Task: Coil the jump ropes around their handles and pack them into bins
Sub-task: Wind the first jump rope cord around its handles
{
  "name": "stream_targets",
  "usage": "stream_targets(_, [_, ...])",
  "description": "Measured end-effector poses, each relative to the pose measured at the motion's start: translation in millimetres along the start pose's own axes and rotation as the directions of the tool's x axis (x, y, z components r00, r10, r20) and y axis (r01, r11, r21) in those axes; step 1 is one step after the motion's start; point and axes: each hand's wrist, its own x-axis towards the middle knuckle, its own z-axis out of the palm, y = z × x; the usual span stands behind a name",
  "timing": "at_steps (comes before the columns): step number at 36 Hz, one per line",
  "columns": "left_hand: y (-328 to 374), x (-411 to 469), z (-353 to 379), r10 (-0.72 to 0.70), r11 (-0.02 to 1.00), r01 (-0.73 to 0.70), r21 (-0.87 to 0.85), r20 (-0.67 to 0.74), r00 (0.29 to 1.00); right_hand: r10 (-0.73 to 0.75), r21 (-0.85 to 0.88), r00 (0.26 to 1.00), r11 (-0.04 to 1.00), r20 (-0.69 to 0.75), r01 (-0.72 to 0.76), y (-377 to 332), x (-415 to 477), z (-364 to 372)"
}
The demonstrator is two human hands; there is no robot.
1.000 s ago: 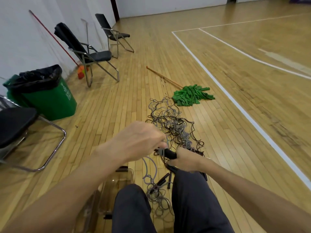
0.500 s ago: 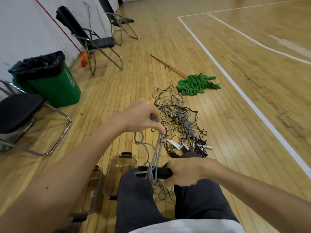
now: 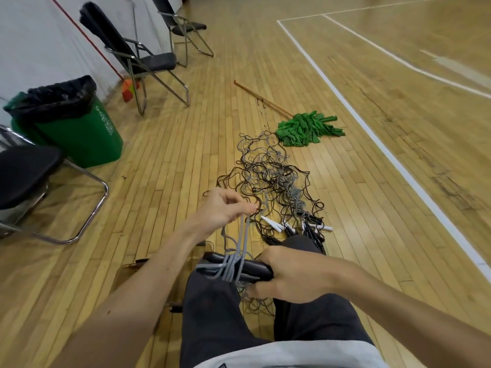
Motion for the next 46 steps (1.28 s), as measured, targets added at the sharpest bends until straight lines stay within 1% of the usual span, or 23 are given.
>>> stream_targets(2, [-12.6, -1.0, 9.0, -0.049, 0.997, 0.049, 0.051, -0.001, 0.999, -0.056, 0.025, 0.998, 0.998, 0.016, 0.056, -2.6, -0.8, 5.9])
stream_targets(3, [-21.0, -0.8, 13.5, -0.056, 0.996, 0.054, 0.074, 0.021, 0.998, -0.083, 0.053, 0.997, 0.995, 0.001, 0.083, -4.4, -0.8, 7.7])
stream_targets(5, [-21.9, -6.7, 28.1, -0.031, 0.998, 0.026, 0.059, 0.086, 0.996, -0.113, 0.135, 0.992, 0.984, -0.061, 0.120, -5.4, -0.5, 6.1])
stream_targets(6, [-26.2, -9.5, 30.5, -0.057, 0.994, 0.064, -0.091, 0.079, 0.995, -0.121, 0.178, 0.988, 0.975, -0.094, 0.136, -5.5, -0.7, 2.8])
stream_targets(7, [-28.4, -14.3, 31.7, -0.093, 0.965, 0.094, -0.244, 0.018, 0.996, -0.125, 0.221, 0.984, 0.963, -0.127, 0.151, -4.3, -1.0, 0.0])
stream_targets(8, [-22.8, -22.4, 27.3, -0.105, 0.952, 0.090, -0.291, -0.036, 0.994, -0.125, 0.265, 0.979, 0.950, -0.160, 0.164, -2.1, -2.2, -3.8])
stream_targets(9, [-30.5, -26.0, 26.2, 0.098, 0.992, -0.109, -0.065, -0.153, 0.983, -0.116, 0.314, 0.976, 0.934, -0.186, 0.171, 0.9, -3.0, -6.7])
stream_targets(10, [-38.9, -28.5, 26.1, 0.148, 0.981, -0.161, -0.107, -0.122, 0.982, -0.101, 0.366, 0.972, 0.914, -0.211, 0.174, 4.1, -3.6, -9.5])
stream_targets(11, [-36.9, -28.5, 28.8, 0.001, 0.931, 0.015, -0.364, 0.046, 0.999, -0.079, 0.422, 0.969, 0.890, -0.235, 0.174, 7.5, -4.3, -12.1])
stream_targets(12, [-36.3, -26.0, 34.8, -0.035, 0.901, 0.026, -0.434, -0.013, 0.999, -0.053, 0.478, 0.965, 0.861, -0.258, 0.174, 11.2, -4.6, -14.6])
stream_targets(13, [-39.7, -20.6, 40.5, -0.075, 0.948, 0.036, -0.317, -0.111, 0.991, -0.026, 0.526, 0.961, 0.833, -0.276, 0.174, 14.8, -4.9, -17.3])
stream_targets(15, [-35.0, -16.6, 46.7, -0.140, 0.980, 0.122, -0.156, -0.111, 0.984, 0.023, 0.593, 0.955, 0.788, -0.294, 0.164, 21.0, -4.9, -23.4])
stream_targets(16, [-35.5, -19.2, 46.8, -0.121, 0.987, 0.106, -0.123, -0.117, 0.986, 0.043, 0.620, 0.953, 0.769, -0.298, 0.159, 23.6, -4.6, -25.8])
stream_targets(18, [-36.1, -23.6, 46.9, -0.081, 0.991, 0.070, -0.111, -0.103, 0.991, 0.077, 0.664, 0.947, 0.730, -0.312, 0.159, 30.3, -3.1, -29.6])
stream_targets(22, [-33.9, -27.6, 48.4, -0.104, 0.990, 0.095, -0.102, -0.088, 0.991, 0.152, 0.724, 0.927, 0.671, -0.344, 0.159, 44.4, -0.7, -33.8])
stream_targets(25, [-37.7, -31.0, 47.4, -0.053, 0.995, 0.051, -0.088, -0.021, 0.998, 0.214, 0.784, 0.903, 0.593, -0.373, 0.183, 55.1, -1.1, -38.2])
stream_targets(27, [-40.7, -34.0, 47.0, -0.045, 0.995, 0.045, -0.085, 0.003, 0.999, 0.247, 0.801, 0.886, 0.565, -0.392, 0.197, 63.5, -1.3, -42.5])
stream_targets(31, [-47.4, -35.6, 43.6, -0.008, 0.999, 0.011, -0.048, 0.061, 0.998, 0.293, 0.798, 0.860, 0.570, -0.418, 0.194, 84.6, 0.3, -49.4])
stream_targets(34, [-52.1, -34.2, 37.3, 0.031, 0.997, -0.033, 0.073, 0.034, 0.999, 0.339, 0.796, 0.837, 0.580, -0.430, 0.174, 99.6, 2.9, -50.2])
stream_targets(37, [-55.6, -34.0, 28.7, 0.064, 0.969, -0.059, 0.238, -0.015, 0.998, 0.416, 0.801, 0.798, 0.584, -0.437, 0.134, 114.0, 4.1, -49.4])
stream_targets(39, [-53.0, -36.7, 24.7, 0.075, 0.938, -0.067, 0.339, -0.009, 0.997, 0.447, 0.795, 0.787, 0.600, -0.425, 0.089, 123.0, 5.4, -46.4])
stream_targets(42, [-42.9, -42.1, 21.7, 0.139, 0.841, -0.133, 0.525, 0.029, 0.990, 0.471, 0.790, 0.786, 0.613, -0.401, 0.036, 133.0, 10.1, -40.9])
stream_targets(46, [-29.1, -44.4, 16.8, 0.213, 0.708, -0.189, 0.681, 0.049, 0.976, 0.498, 0.773, 0.786, 0.633, -0.367, -0.040, 137.1, 17.2, -35.9])
